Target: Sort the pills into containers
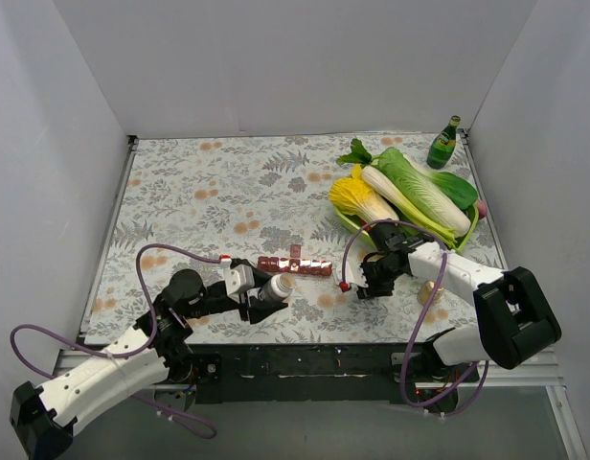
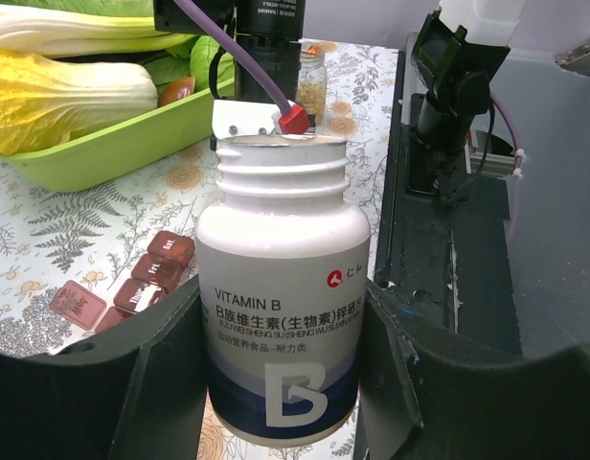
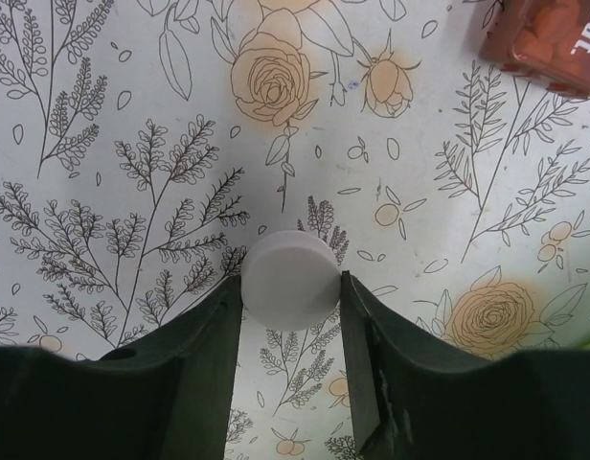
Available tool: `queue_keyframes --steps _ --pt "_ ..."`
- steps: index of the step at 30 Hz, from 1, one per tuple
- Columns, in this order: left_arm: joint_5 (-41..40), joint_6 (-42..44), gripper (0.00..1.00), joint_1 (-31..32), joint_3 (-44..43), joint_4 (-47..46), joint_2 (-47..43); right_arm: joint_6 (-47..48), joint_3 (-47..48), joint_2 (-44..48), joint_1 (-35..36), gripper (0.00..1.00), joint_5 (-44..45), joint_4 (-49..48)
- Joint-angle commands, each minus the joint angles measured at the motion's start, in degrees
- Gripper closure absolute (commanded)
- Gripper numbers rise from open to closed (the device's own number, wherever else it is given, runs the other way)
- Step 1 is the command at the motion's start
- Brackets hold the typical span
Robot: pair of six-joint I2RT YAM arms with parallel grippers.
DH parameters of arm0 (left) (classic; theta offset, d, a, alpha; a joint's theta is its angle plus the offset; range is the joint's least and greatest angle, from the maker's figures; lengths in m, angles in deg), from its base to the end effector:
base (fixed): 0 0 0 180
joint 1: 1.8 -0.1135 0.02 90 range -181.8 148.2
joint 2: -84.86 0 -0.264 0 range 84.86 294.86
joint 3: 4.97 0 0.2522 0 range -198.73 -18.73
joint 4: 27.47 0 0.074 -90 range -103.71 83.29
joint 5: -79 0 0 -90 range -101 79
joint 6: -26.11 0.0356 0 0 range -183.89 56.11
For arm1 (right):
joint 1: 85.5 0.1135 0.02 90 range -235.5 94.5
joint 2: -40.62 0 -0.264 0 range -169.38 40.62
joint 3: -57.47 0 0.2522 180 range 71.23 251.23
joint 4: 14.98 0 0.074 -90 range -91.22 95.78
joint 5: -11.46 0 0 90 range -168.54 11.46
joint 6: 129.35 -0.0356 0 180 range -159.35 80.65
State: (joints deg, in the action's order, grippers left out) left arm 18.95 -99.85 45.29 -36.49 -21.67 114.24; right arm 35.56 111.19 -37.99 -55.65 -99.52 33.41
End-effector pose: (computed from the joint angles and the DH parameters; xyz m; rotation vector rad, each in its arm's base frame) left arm 0.0868 -0.1195 0.2457 0.6268 1.7552 -1.4862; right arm 0.1910 0.1243 0.1634 -2.1979 1.6005 0.3118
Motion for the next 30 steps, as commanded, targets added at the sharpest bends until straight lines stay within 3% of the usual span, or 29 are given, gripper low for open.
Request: queue_keyframes --steps 1,5,11,15,23,30 --pt "2.2 0.2 1.0 -0.1 -2.6 -0.6 1.1 -1.2 -0.2 -0.5 0.7 0.58 -0.6 0.4" --pt "7.0 -0.6 1.0 -0.1 -2.4 -2.3 4.4 -4.2 5.6 2.8 0.6 0.69 -7.8 7.1" --pt "12.1 -3.5 1.0 0.1 -3.8 -6.4 13.5 -7.8 21.2 6.3 0.7 0.72 -30.1 18.3" --pt "13.3 -7.7 1.0 0.7 -4.0 -12.1 19.7 -10.9 26.6 6.6 0.7 0.72 -43.5 17.4" --pt "12.3 -14.5 1.0 1.5 -3.9 -22.6 24.8 -18.6 28.0 6.5 4.1 0.72 -48.7 11.8" --pt "9.5 -15.0 1.0 2.7 -4.0 -22.6 24.8 -19.1 27.5 5.0 8.2 0.72 -49.9 11.4"
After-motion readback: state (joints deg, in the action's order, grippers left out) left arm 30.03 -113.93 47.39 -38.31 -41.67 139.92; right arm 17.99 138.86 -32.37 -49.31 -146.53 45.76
